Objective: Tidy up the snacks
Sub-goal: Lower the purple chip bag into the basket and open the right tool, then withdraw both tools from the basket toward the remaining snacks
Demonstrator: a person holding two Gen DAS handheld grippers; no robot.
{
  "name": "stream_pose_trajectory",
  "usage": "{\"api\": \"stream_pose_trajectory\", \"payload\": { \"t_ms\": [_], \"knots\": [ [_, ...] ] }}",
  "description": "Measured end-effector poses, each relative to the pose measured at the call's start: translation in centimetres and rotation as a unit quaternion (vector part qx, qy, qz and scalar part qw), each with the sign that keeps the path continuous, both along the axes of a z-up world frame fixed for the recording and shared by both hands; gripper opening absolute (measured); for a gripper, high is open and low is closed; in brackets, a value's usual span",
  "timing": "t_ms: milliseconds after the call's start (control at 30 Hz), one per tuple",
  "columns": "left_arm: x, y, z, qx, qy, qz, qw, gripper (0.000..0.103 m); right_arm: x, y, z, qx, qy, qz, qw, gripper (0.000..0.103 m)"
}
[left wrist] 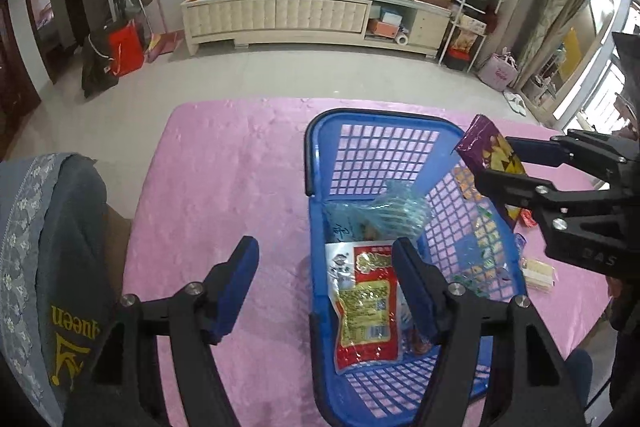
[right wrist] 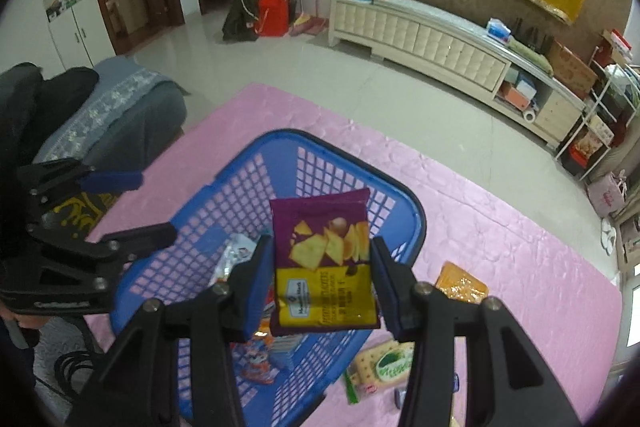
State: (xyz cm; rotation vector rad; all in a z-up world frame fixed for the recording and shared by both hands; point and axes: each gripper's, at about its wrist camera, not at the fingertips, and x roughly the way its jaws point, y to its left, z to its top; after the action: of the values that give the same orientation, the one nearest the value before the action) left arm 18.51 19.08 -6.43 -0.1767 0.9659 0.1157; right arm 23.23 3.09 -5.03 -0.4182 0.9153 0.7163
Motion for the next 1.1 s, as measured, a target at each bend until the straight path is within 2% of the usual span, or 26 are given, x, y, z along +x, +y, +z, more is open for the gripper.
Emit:
{"api": "stream_pose_trajectory", "payload": {
  "t_ms": [167,333,367,400,467,500,800,1100],
  "knots": [
    [0.5,0.2,-0.1,-0.005,0.001,0.006,1.0,0.067,1.5,0.8,-1.6,-0.021,0.006,-0.004,1.0,0.052],
    [0.7,0.0,0.0,-0.011,-0.002,0.008,0.9999,0.067,2.1,1.0,-1.8,-0.031,-0.006,-0.017,0.999,0.053],
    [0.7,-0.1,0.1,-0.013,-0.004,0.008,0.9999,0.067,2.1,1.0,-1.8,-0.035,-0.011,-0.02,0.999,0.06],
    [0.6,0.0,0.1,-0.017,-0.005,0.009,0.9998,0.067,2.1,1.0,-1.8,-0.041,-0.015,-0.024,0.999,0.075],
    [0.4,0.0,0.1,-0.019,-0.004,0.009,0.9998,0.067,2.2,0.9,-1.8,-0.048,-0.018,-0.026,0.998,0.094],
    [0.3,-0.1,0.1,-0.017,-0.003,0.008,0.9998,0.067,2.1,0.5,-1.5,-0.046,-0.017,-0.025,0.998,0.095],
    [-3.0,-3.2,2.8,-0.007,-0.021,-0.019,0.9996,0.067,-1.6,-4.4,3.1,-0.009,-0.036,-0.05,0.998,0.097],
    [-6.5,-8.6,5.9,-0.002,-0.043,-0.054,0.9976,0.067,-6.4,-10.8,7.3,0.01,-0.052,-0.08,0.995,0.098]
  ]
}}
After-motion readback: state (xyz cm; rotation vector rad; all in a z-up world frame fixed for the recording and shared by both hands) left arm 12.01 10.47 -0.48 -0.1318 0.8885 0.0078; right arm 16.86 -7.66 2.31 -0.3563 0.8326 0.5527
